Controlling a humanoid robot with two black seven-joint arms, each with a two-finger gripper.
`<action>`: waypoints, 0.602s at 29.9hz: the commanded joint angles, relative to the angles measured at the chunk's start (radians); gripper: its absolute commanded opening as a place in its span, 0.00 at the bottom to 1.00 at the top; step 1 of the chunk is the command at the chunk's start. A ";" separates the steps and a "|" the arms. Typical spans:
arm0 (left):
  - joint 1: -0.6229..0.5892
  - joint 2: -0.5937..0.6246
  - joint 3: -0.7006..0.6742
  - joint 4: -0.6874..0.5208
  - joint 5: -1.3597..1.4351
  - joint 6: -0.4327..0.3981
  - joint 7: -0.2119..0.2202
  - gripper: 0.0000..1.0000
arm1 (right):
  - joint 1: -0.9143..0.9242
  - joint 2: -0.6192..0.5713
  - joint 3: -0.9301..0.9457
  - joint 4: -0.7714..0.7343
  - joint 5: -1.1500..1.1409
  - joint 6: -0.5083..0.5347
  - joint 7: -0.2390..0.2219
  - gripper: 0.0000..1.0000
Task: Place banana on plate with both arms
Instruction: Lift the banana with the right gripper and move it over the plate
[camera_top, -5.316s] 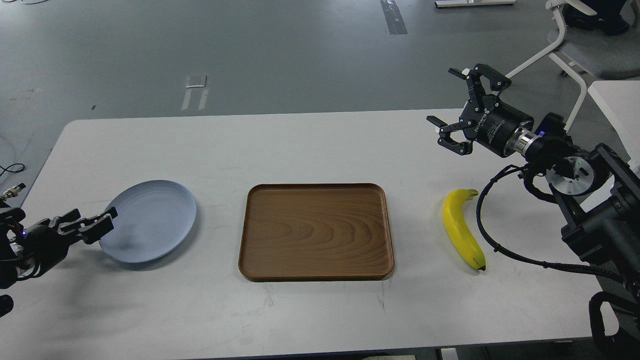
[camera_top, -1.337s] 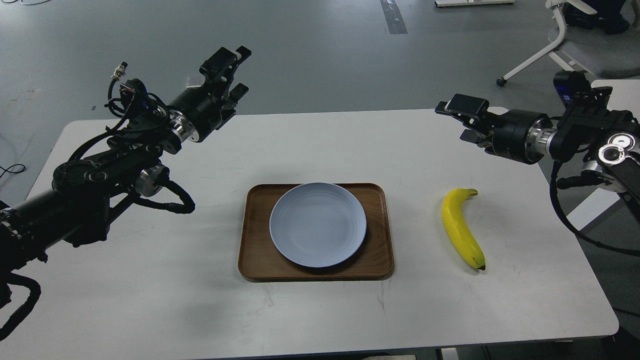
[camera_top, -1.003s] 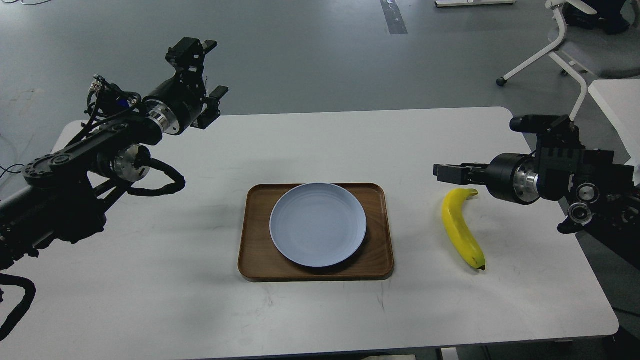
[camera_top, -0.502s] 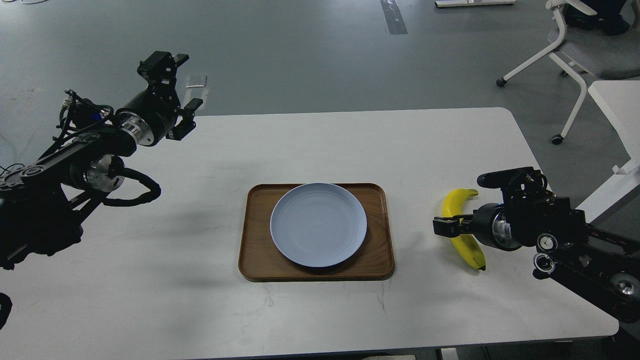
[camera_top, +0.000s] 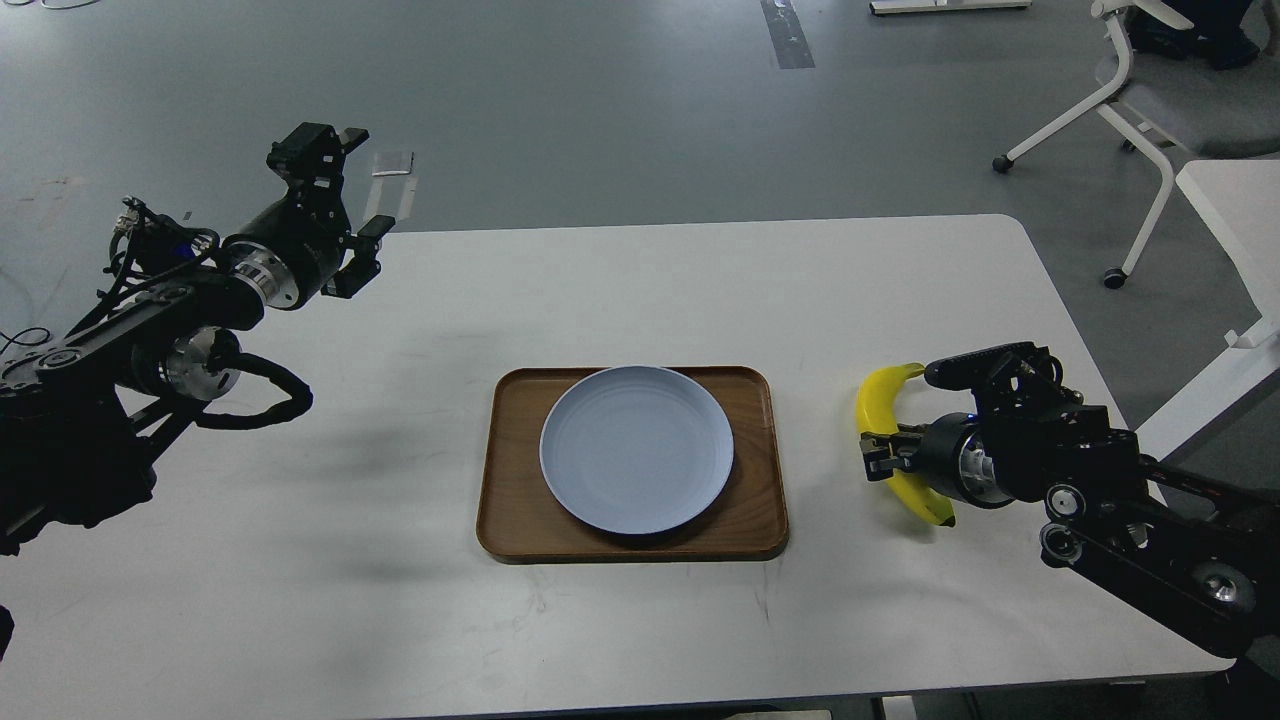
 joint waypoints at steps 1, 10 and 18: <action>0.000 0.000 0.001 0.000 0.000 0.000 0.001 0.98 | 0.062 0.049 -0.017 0.016 -0.001 -0.031 0.094 0.00; 0.002 -0.002 0.006 0.000 0.002 0.002 0.001 0.98 | 0.353 0.196 -0.257 0.023 -0.002 -0.032 0.287 0.00; 0.008 0.006 0.009 0.002 0.002 0.002 0.001 0.98 | 0.378 0.218 -0.403 -0.009 -0.006 -0.029 0.287 0.00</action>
